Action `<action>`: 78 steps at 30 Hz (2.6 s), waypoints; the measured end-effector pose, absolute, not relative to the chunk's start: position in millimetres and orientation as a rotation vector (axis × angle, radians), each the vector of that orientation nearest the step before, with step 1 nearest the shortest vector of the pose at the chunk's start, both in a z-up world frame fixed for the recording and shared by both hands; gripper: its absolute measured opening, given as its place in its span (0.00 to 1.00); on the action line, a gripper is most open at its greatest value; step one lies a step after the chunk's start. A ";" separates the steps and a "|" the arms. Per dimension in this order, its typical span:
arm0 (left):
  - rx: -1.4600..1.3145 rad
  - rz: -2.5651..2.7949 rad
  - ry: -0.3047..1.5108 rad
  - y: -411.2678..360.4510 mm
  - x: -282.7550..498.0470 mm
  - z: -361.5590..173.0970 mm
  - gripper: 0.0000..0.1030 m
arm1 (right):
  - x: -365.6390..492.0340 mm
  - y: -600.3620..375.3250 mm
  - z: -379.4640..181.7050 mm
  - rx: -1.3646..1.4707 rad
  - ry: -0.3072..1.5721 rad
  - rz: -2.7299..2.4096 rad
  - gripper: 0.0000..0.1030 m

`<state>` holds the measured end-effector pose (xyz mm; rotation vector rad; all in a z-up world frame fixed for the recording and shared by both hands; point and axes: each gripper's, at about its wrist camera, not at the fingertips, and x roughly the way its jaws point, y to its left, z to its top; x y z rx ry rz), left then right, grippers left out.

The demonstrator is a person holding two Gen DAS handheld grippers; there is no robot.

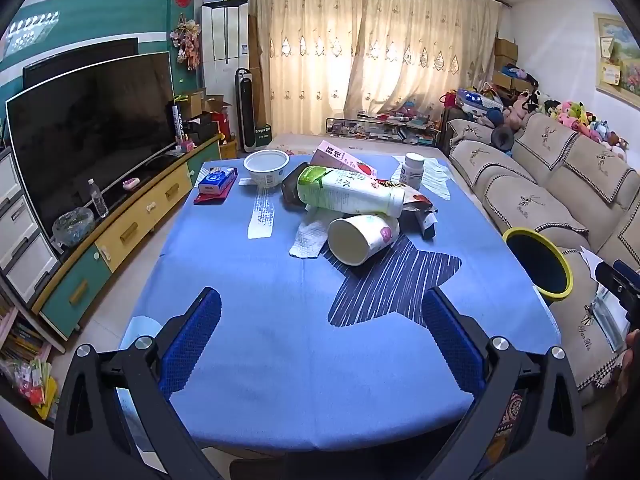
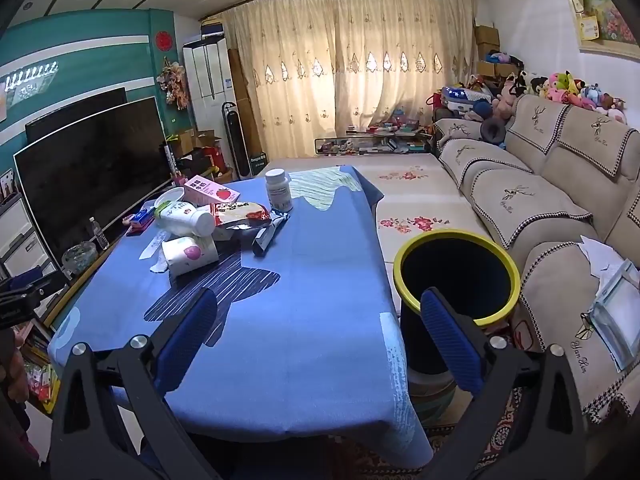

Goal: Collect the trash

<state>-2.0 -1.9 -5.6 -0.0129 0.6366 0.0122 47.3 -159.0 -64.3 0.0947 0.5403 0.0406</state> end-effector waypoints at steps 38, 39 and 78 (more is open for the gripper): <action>-0.029 0.006 0.676 -2.1 6.7 -17.5 0.96 | 56.0 -162.9 -73.4 0.117 0.567 0.039 0.94; -0.030 0.007 0.677 -2.0 6.9 -17.6 0.96 | 55.9 -162.8 -73.1 0.116 0.567 0.040 0.94; -0.028 0.001 0.707 -3.1 18.5 -27.4 0.96 | 64.7 -158.8 -83.8 0.116 0.604 0.043 0.94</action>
